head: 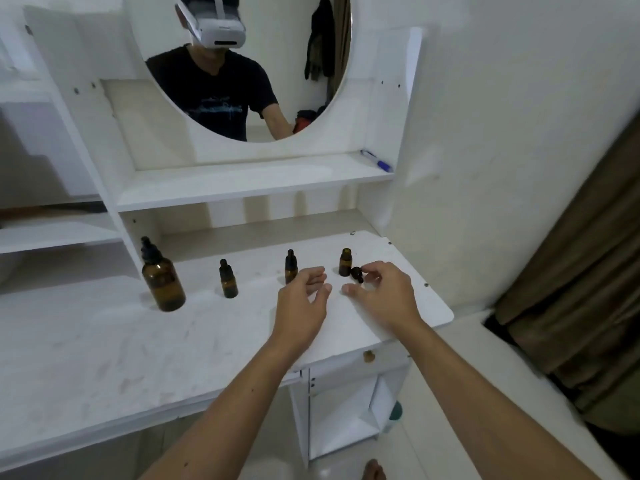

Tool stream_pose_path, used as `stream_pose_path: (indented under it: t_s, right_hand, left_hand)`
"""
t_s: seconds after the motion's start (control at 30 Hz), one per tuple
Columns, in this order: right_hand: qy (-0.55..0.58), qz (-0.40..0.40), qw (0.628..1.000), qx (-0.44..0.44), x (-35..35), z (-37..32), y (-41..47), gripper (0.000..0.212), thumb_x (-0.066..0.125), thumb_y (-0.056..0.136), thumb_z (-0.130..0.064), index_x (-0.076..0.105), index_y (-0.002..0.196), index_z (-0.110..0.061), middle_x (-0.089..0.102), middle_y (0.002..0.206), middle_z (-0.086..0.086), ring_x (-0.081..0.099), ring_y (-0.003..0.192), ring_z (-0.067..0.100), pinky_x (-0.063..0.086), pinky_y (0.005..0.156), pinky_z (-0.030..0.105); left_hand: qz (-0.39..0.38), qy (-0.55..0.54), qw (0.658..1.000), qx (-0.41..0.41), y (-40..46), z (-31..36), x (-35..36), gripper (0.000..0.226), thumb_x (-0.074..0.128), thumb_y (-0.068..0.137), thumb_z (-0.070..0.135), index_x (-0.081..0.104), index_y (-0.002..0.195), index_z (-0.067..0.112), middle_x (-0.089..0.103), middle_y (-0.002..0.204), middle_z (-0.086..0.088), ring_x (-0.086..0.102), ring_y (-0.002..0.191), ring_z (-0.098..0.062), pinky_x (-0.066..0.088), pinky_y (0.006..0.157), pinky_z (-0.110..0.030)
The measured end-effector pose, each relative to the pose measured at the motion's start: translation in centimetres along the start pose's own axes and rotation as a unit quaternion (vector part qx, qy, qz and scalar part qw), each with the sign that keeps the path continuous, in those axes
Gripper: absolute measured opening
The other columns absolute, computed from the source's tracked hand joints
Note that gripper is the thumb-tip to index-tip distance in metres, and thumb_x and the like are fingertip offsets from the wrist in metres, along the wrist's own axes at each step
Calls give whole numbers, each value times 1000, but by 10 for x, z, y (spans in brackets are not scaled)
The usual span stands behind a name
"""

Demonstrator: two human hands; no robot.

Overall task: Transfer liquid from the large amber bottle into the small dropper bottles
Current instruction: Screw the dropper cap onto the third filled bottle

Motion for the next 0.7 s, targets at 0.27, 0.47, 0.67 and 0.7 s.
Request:
stream_pose_path:
  t_s: [0.27, 0.47, 0.67, 0.7]
  right_hand:
    - [-27, 45, 999, -11, 5, 17, 13, 18, 77, 94, -29, 76, 109, -19, 71, 105, -2, 69, 96, 15, 55, 91, 35]
    - [145, 102, 984, 12, -9, 28, 8, 17, 78, 93, -13, 78, 109, -19, 78, 99, -13, 73, 90, -2, 56, 92, 15]
    - [297, 108, 949, -17, -21, 16, 12, 18, 75, 97, -10, 79, 108, -23, 83, 103, -6, 78, 102, 9, 59, 101, 35]
    - [300, 107, 947, -35, -24, 11, 15, 18, 74, 98, -9, 78, 109, -23, 83, 103, -5, 78, 103, 10, 59, 100, 34]
  left_hand:
    - [7, -6, 1000, 6, 46, -3, 33, 39, 66, 101, 15, 60, 139, 10, 69, 129, 1, 66, 119, -10, 50, 105, -23]
    - [11, -7, 1000, 12, 58, -8, 43, 29, 73, 96, 12, 71, 125, 11, 78, 106, 8, 72, 94, 6, 58, 94, -20]
    - [7, -5, 1000, 17, 57, -11, 43, 26, 74, 96, 16, 72, 122, 16, 77, 105, 12, 73, 95, 4, 59, 95, -23]
    - [7, -2, 1000, 19, 56, -11, 43, 27, 74, 96, 16, 72, 122, 17, 76, 105, 13, 72, 96, 4, 58, 95, -22]
Point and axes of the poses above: each hand's wrist, its own y-axis towards the middle knuckle, its own x-axis out of the palm, z = x × y, the point moved 1 cm from there along y, towards the middle knuckle
